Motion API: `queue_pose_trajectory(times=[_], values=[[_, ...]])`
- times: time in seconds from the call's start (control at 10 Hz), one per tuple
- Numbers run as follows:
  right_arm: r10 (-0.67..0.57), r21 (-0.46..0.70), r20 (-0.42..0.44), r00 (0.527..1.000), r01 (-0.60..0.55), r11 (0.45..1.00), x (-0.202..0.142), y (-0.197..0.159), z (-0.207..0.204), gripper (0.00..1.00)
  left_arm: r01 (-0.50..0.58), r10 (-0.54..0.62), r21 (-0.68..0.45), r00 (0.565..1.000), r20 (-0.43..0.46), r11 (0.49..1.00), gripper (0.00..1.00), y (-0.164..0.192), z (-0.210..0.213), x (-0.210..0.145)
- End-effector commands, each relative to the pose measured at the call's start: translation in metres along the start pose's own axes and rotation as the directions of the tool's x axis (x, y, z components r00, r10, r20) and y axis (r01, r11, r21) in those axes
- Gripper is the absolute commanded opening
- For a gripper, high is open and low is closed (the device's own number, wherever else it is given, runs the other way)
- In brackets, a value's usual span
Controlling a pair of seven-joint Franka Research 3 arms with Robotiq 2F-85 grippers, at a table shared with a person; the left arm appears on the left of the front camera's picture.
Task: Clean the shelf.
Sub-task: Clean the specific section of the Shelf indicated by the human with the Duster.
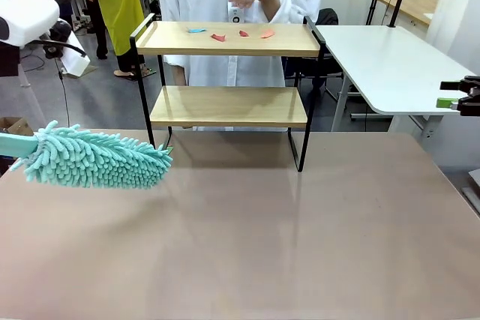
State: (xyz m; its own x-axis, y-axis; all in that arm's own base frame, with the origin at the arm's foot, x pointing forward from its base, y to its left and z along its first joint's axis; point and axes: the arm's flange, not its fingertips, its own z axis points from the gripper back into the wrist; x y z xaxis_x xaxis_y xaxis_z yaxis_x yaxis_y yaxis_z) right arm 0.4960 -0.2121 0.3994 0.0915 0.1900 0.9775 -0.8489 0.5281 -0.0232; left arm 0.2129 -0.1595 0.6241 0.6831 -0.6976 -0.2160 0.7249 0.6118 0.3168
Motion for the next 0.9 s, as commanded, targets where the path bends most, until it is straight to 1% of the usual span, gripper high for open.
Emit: queue_pose_trajectory(times=[0.0,0.8], values=[[0.003,-0.001,0.003,1.0,-0.003,1.0,0.0028,0.0016,-0.0007,1.0,0.003,-0.003,0.008,1.0,0.004,1.0,0.13,0.0013,-0.0012,-0.003],[0.003,-0.001,0.003,1.0,-0.003,1.0,0.0028,0.0016,-0.0007,1.0,0.003,-0.003,0.008,1.0,0.004,1.0,0.13,0.0013,-0.0012,-0.003]])
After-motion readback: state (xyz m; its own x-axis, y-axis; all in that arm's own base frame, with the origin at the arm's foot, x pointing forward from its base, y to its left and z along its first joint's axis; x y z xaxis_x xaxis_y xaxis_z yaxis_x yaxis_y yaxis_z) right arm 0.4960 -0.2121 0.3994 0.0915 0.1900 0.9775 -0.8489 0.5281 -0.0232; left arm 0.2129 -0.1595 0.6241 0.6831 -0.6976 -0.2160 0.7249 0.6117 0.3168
